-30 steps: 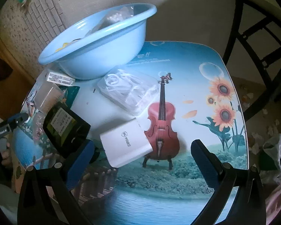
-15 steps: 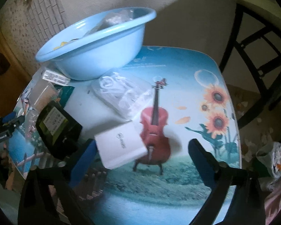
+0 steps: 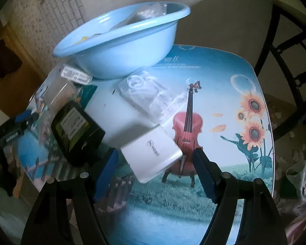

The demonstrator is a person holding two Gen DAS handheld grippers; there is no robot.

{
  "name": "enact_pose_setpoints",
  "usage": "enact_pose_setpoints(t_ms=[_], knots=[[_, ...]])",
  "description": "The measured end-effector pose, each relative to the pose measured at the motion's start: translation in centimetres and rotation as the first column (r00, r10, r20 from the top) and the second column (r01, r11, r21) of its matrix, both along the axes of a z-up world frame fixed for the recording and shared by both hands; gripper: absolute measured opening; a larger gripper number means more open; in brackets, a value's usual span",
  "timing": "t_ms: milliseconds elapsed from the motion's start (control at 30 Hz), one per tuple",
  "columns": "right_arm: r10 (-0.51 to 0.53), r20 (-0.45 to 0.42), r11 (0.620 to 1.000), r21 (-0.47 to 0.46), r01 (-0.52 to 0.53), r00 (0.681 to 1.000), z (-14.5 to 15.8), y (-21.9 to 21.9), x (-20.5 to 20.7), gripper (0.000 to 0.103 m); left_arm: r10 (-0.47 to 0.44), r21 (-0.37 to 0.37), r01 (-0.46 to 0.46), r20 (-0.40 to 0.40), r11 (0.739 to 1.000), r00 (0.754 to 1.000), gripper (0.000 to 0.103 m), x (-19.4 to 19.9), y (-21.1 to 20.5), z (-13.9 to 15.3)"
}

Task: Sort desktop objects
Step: 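Grasp the white round container with the left tool while the right tool grasps the white charger plug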

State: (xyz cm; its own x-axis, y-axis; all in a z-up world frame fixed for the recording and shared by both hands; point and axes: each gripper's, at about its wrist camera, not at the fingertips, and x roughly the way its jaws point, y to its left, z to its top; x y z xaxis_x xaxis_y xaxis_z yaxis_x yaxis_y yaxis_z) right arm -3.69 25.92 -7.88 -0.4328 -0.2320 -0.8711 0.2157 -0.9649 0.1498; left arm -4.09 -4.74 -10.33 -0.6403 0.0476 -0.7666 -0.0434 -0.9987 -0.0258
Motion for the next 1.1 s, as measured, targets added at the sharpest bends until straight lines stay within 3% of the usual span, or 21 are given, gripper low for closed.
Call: enact_pose_setpoints(t_ms=[100,267,667,900,1100], knots=[[0.040,0.006,0.999,0.028,-0.040,0.999,-0.2,-0.1,0.3,0.072,-0.028,0.000,0.028,0.001,1.000,1.000,0.048,0.0,0.6,0.1],[0.066,0.004,0.996,0.065,-0.066,0.998,-0.4,-0.4,0.6,0.076,-0.036,0.010,0.036,0.001,0.999,0.999,0.043,0.1,0.7,0.3],[-0.031,-0.066,0.994,0.099,0.038,0.997,-0.8,0.4,-0.9,0.076,-0.033,0.013,0.034,-0.017,0.999,0.999,0.043,0.1,1.0,0.2],[-0.024,-0.100,0.994,0.104,0.035,0.995,-0.8,0.1,-0.8,0.076,-0.029,0.008,0.029,-0.025,1.000,0.999,0.043,0.2,1.2,0.1],[-0.060,-0.116,0.993,0.095,0.071,0.991,-0.7,0.2,-0.9,0.060,-0.022,0.002,0.022,-0.029,1.000,0.999,0.046,0.4,1.2,0.2]])
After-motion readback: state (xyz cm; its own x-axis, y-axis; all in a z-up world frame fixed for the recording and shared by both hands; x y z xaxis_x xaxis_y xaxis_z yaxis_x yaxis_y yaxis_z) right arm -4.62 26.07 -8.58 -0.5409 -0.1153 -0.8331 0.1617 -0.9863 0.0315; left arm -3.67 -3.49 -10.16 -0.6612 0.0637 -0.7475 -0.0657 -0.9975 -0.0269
